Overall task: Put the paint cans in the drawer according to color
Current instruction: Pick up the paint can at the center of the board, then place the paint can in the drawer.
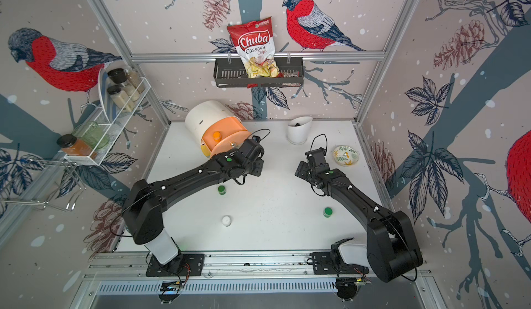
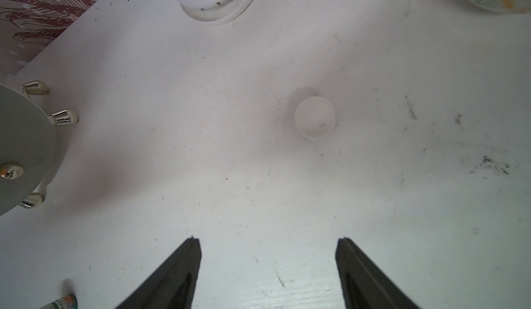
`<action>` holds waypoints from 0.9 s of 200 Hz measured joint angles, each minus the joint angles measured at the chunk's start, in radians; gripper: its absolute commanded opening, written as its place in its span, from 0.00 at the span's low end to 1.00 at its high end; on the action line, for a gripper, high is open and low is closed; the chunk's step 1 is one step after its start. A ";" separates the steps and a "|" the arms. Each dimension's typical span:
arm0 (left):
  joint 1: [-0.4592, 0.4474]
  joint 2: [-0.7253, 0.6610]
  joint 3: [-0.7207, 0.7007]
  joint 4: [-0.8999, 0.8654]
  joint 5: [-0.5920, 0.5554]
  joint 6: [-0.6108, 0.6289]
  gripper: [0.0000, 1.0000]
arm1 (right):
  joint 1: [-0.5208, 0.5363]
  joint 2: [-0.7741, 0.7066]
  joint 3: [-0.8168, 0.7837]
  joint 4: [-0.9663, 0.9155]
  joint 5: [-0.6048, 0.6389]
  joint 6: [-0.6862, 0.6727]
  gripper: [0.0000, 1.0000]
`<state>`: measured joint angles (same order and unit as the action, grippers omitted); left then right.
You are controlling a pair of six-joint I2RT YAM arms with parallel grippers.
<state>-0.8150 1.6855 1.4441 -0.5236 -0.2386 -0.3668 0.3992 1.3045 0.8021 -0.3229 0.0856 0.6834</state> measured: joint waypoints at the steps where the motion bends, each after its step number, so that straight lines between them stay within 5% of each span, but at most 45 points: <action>1: 0.000 -0.001 0.005 -0.004 0.000 0.002 0.24 | 0.000 0.000 0.000 0.000 0.000 0.000 0.79; 71: 0.118 0.005 0.484 -0.264 -0.084 0.143 0.26 | 0.009 0.047 0.004 0.000 -0.013 -0.001 0.79; 119: 0.285 0.108 0.612 -0.316 -0.076 0.175 0.24 | 0.024 0.047 0.007 0.000 -0.015 -0.003 0.79; 180: 0.354 0.235 0.649 -0.373 -0.028 0.171 0.22 | 0.025 0.056 0.009 0.001 -0.015 -0.004 0.79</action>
<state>-0.4606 1.9209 2.0933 -0.8970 -0.2665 -0.1959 0.4244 1.3605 0.8112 -0.3218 0.0708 0.6792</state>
